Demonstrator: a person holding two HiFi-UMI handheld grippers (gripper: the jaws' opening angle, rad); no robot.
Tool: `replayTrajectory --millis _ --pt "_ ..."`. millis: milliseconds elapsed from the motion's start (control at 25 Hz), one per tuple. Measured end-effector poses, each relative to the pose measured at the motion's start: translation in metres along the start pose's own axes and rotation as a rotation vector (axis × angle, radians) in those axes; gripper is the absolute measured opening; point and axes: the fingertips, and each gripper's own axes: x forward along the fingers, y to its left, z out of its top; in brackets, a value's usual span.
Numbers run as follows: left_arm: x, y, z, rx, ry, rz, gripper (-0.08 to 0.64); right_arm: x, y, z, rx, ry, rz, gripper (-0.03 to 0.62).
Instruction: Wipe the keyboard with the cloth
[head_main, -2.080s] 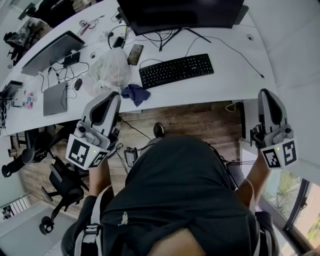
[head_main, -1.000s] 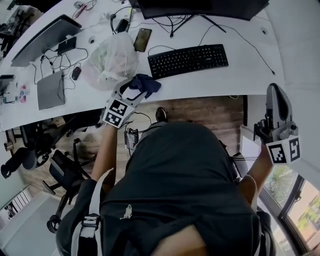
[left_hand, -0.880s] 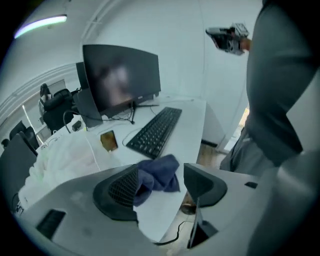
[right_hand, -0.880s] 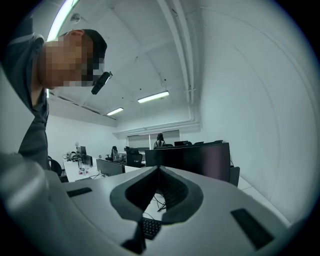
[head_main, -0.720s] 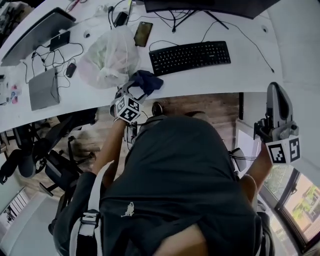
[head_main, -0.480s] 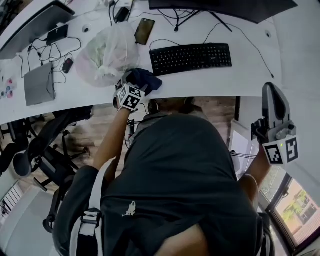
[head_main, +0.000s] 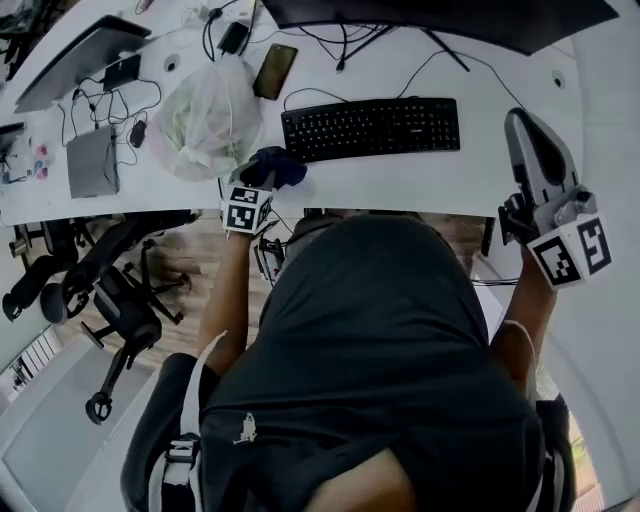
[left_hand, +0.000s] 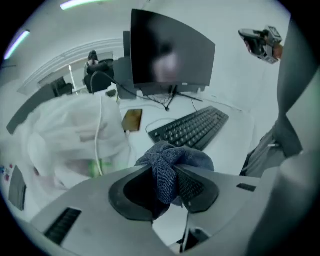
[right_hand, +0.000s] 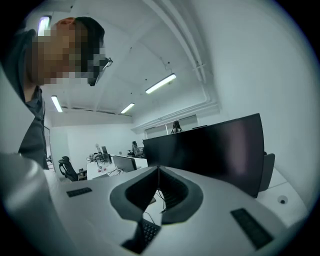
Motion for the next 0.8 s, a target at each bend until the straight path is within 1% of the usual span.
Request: replayTrajectory --millis 80,120,160,200,280,360,400,480,520,560,640,680,720,800 --pt "-0.011 -0.008 0.041 0.007 -0.083 0.057 0.118 0.003 -0.026 0.000 0.026 0.006 0.014 0.011" --pt "-0.009 -0.010 0.061 0.026 -0.110 0.081 0.118 0.004 -0.037 -0.001 0.036 0.010 0.020 0.011" --pt "-0.001 -0.011 0.077 0.050 -0.121 0.102 0.120 0.005 -0.046 -0.003 0.044 0.014 0.026 0.011" --pt "0.010 -0.011 0.089 0.076 -0.114 0.122 0.120 0.005 -0.054 -0.005 0.050 0.018 0.034 0.011" --pt "0.043 -0.007 0.101 0.119 -0.066 0.153 0.120 0.003 -0.065 -0.009 0.056 0.025 0.051 0.011" --pt "0.075 -0.006 0.093 0.121 0.007 0.161 0.120 -0.001 -0.075 -0.014 0.061 0.032 0.059 0.011" --pt "0.083 -0.010 0.084 0.099 0.035 0.161 0.120 -0.003 -0.081 -0.017 0.067 0.035 0.059 0.011" --pt "0.075 -0.027 0.061 0.031 0.068 0.150 0.118 -0.010 -0.089 -0.023 0.085 0.040 0.058 0.011" --pt "0.066 -0.041 0.048 0.007 0.090 0.133 0.115 -0.014 -0.093 -0.025 0.095 0.040 0.057 0.011" --pt "0.058 -0.057 0.032 0.003 0.119 0.111 0.115 -0.016 -0.098 -0.028 0.106 0.041 0.056 0.011" --pt "0.047 -0.086 0.007 0.038 0.174 0.077 0.115 -0.021 -0.107 -0.038 0.132 0.048 0.056 0.011" --pt "0.043 -0.092 0.004 0.059 0.180 0.079 0.115 -0.022 -0.110 -0.043 0.142 0.054 0.058 0.011" --pt "0.041 -0.091 0.011 0.071 0.161 0.096 0.115 -0.023 -0.113 -0.047 0.147 0.060 0.062 0.011" --pt "0.045 -0.073 0.049 0.065 0.078 0.145 0.115 -0.023 -0.117 -0.055 0.142 0.069 0.069 0.011"
